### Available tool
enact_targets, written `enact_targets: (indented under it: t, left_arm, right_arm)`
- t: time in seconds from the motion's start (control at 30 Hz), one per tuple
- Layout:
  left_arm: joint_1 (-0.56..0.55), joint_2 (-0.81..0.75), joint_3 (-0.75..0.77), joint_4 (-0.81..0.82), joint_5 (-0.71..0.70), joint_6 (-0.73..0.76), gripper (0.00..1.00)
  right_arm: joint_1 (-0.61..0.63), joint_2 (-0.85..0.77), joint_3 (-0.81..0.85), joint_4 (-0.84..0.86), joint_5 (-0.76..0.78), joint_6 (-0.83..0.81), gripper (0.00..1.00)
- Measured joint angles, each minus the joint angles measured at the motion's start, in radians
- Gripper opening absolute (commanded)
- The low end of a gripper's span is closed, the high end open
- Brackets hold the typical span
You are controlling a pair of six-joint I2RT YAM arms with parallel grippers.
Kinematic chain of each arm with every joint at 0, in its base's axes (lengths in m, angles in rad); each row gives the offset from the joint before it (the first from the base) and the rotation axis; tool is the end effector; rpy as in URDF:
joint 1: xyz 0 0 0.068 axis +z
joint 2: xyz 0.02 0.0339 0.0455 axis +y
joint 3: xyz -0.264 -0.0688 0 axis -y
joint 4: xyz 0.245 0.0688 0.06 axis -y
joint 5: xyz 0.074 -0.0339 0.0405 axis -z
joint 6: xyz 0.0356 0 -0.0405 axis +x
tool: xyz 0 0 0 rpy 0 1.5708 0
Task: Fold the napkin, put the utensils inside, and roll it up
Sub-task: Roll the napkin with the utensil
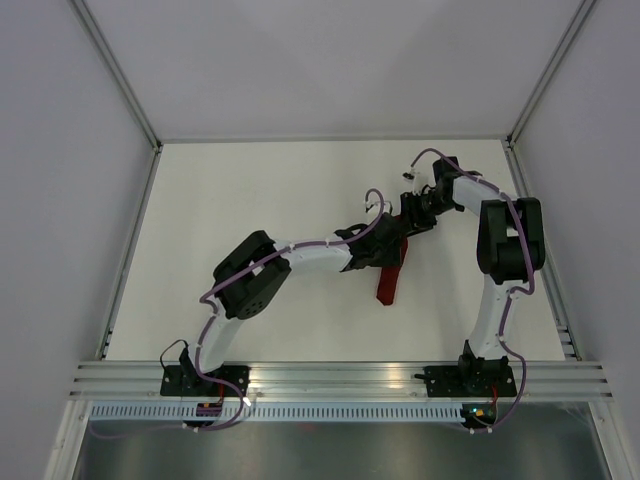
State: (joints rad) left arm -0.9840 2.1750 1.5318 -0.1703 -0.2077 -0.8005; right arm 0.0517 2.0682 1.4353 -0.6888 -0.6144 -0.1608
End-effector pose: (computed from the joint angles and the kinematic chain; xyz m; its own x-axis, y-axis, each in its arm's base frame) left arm 0.2701 -0.3930 0.1527 -0.8087 -0.0521 -0.5859 0.2240 0.8937 -0.3887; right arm 0.4028 0.0414 0.1491 -0.9259 -0.1789 -0.3328 -0.3367 0.7902 0.5120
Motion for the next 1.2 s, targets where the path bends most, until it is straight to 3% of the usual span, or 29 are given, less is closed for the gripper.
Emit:
enact_targets:
  t: [0.57,1.03,1.17,1.2]
  left_arm:
    - [-0.027,-0.093,-0.080,-0.007,0.029,0.042,0.59]
    - [-0.016,-0.308,-0.196,0.024,0.029,0.058,0.60]
    - [-0.002,-0.357,-0.230,0.024,0.027,0.062,0.60]
    - [0.003,-0.364,-0.237,0.023,0.026,0.063,0.60]
  right_arm:
    - [0.005,0.064,0.097,0.010,0.002,-0.008,0.44]
    - [0.014,0.148,0.230,0.008,-0.016,-0.039,0.45]
    - [0.021,0.164,0.257,0.008,-0.014,-0.046,0.47]
    - [0.023,0.166,0.261,0.008,-0.012,-0.047,0.53]
